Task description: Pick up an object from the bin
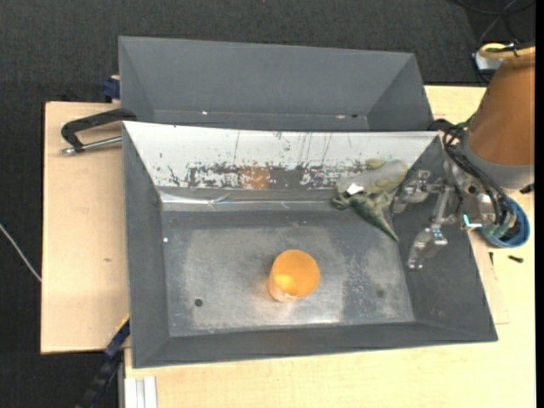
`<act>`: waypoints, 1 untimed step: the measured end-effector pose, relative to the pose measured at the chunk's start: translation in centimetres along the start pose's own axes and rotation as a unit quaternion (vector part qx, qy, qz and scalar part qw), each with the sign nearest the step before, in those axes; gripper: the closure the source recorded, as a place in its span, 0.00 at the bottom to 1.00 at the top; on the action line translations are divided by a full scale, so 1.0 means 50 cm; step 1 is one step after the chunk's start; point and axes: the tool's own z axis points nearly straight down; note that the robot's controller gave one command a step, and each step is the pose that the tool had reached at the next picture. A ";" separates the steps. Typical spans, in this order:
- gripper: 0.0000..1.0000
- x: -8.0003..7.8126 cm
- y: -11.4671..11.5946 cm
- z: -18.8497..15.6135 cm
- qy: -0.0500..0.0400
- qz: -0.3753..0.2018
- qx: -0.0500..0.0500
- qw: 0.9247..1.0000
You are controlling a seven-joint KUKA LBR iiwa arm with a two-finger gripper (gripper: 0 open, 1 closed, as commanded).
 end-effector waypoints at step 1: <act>0.00 -0.130 0.108 0.222 0.000 -0.035 -0.001 0.999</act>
Offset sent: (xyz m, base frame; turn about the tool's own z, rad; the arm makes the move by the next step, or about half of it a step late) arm 0.0641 0.0506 -0.1075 -0.0663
